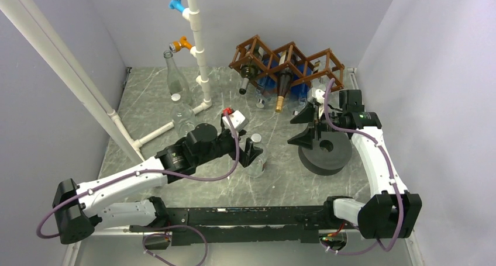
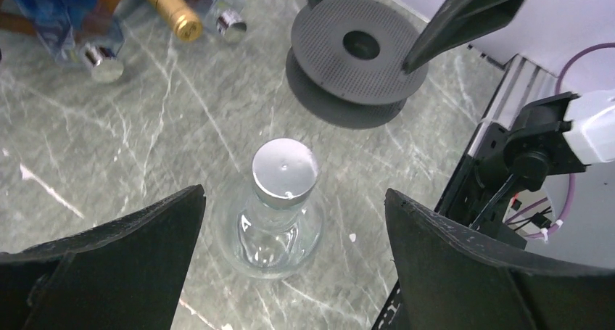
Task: Take the wine bottle off the wine rack
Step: Place the wine bottle at the center of the board, then pick up the wine bottle from the center of the board.
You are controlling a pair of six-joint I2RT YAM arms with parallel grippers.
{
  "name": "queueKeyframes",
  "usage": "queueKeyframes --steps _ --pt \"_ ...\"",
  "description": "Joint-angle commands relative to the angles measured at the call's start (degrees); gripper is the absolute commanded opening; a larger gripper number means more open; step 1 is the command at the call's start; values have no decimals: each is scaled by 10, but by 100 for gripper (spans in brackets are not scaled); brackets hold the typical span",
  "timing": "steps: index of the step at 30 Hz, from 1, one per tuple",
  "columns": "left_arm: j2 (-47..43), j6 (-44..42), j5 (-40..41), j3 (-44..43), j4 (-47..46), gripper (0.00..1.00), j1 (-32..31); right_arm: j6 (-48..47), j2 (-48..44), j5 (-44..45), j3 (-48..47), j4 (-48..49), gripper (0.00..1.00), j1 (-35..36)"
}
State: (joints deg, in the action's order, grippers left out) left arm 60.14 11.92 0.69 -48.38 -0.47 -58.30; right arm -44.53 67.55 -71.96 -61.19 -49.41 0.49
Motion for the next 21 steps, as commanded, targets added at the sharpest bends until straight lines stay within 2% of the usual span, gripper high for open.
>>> queueKeyframes --steps 1,3,6,15,18,21 --pt "27 45 28 -57 64 99 1 -7 -13 -28 9 35 92 -16" --pt "45 55 16 -85 90 96 0 -8 -13 -27 12 37 93 -18" --pt "78 74 29 -131 138 98 -5 -9 -13 -27 14 37 93 -20" --pt "169 144 235 -258 302 94 -57 -8 -16 -26 22 44 94 -25" --pt "215 164 310 -315 368 90 -80 -7 -17 -25 24 46 95 -26" --pt "252 173 348 -353 407 84 -94 -6 -18 -23 26 49 95 -27"
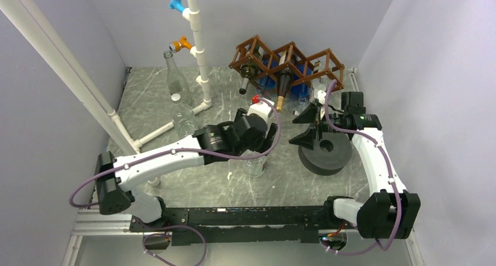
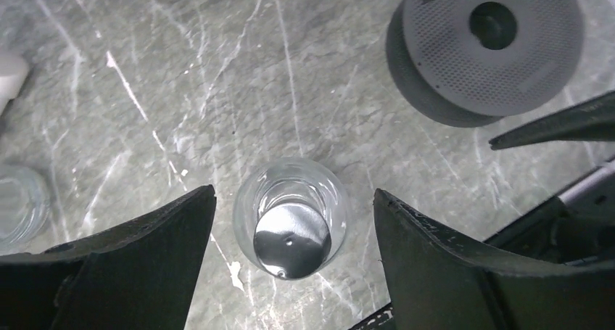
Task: Take the wine bottle off the wine rack
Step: Pick up the wine bottle from the center of the board.
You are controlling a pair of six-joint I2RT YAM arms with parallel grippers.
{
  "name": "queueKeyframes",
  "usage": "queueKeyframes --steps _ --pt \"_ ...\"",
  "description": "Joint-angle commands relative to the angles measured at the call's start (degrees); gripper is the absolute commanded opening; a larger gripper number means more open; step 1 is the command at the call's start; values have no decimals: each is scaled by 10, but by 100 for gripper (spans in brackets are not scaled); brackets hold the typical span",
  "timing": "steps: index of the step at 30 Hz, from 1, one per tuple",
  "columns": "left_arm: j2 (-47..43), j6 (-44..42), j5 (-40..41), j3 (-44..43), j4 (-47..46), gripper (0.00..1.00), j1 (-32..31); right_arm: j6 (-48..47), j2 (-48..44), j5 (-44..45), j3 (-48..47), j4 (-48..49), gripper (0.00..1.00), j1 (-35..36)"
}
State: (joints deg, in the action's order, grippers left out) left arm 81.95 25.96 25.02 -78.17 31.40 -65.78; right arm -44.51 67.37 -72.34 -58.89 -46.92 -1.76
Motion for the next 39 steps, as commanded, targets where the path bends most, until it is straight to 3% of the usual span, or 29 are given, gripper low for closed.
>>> queueKeyframes --steps 1,21,25,30,39 --pt "43 34 111 -63 94 82 -22 -7 -16 -19 4 24 95 -4" --pt "117 50 116 -126 153 50 -29 -5 -16 -11 11 32 96 -7" --pt "117 44 106 -131 155 35 -29 -3 -16 -11 12 34 96 -8" --pt "119 21 112 -149 167 1 -27 -2 -16 -12 13 35 96 -8" --pt "47 -34 122 -112 88 0 40 -2 -17 -13 12 35 96 -10"
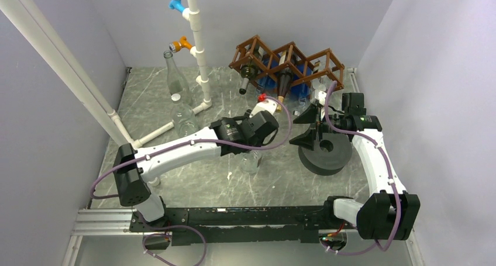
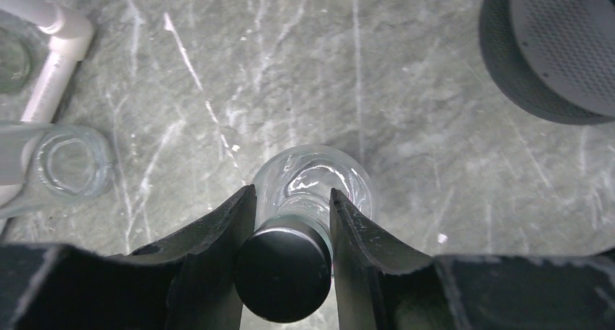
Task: Take the wine bottle off the wine rack
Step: Pick up the wine bottle from the center of the board, then place the wine bottle at the center of the board.
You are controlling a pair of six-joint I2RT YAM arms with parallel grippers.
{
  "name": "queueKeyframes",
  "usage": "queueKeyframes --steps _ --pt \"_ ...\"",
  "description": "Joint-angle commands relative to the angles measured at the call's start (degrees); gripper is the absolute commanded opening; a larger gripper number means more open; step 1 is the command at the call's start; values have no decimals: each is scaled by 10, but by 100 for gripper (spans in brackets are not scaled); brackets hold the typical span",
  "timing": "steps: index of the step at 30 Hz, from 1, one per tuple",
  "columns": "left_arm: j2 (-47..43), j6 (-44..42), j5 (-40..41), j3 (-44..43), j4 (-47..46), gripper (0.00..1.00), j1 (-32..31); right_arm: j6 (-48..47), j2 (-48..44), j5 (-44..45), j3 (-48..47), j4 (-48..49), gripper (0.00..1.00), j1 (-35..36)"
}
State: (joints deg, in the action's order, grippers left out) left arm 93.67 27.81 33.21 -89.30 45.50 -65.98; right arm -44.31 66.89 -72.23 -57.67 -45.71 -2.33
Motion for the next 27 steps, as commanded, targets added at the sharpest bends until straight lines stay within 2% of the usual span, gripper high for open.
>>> queueKeyframes --steps 1,9,16,27 --pt "-78 -61 41 5 -67 0 51 -4 -12 -14 0 23 96 -4" --pt "-112 -125 34 34 -164 0 139 -5 -10 -13 1 22 96 -5" --pt "-94 -170 19 24 -228 0 216 -9 -7 -12 1 21 96 -5" --pt "-49 -199 -14 -9 -265 0 278 -15 -6 -11 0 16 96 -5"
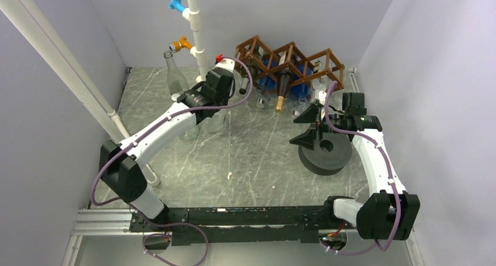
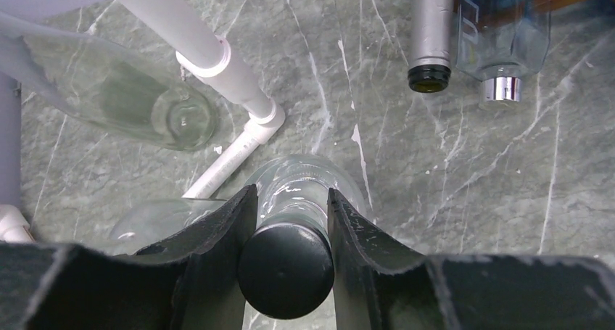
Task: Take the wine bottle off the wine rack
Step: Place the wine bottle at the center of the board.
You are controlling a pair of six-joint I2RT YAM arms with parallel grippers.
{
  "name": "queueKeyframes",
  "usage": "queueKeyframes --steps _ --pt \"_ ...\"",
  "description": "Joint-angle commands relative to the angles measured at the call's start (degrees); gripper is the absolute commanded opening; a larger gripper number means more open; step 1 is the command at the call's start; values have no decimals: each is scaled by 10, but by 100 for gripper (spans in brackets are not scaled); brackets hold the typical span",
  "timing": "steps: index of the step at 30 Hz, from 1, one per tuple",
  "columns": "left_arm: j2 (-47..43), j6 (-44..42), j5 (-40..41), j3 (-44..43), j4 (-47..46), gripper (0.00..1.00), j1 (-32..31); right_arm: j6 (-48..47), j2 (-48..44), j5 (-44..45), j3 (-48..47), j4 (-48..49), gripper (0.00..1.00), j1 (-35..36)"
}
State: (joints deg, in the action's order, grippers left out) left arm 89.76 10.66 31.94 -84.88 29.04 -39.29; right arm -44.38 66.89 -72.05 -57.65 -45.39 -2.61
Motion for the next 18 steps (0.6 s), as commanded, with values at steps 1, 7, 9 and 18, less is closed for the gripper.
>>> queueKeyframes --steps 1,7,9,18 --pt "-8 -27 -5 -54 -102 0 16 -15 -6 -12 0 12 96 -3" --pt "1 -19 -33 -50 -120 0 48 -15 -6 -13 0 11 96 -3" --pt "6 -15 -44 -52 -125 0 60 -16 -6 -12 0 12 96 -3" --pt "34 -13 -58 -61 -125 0 94 -16 -9 -12 2 12 96 -3"
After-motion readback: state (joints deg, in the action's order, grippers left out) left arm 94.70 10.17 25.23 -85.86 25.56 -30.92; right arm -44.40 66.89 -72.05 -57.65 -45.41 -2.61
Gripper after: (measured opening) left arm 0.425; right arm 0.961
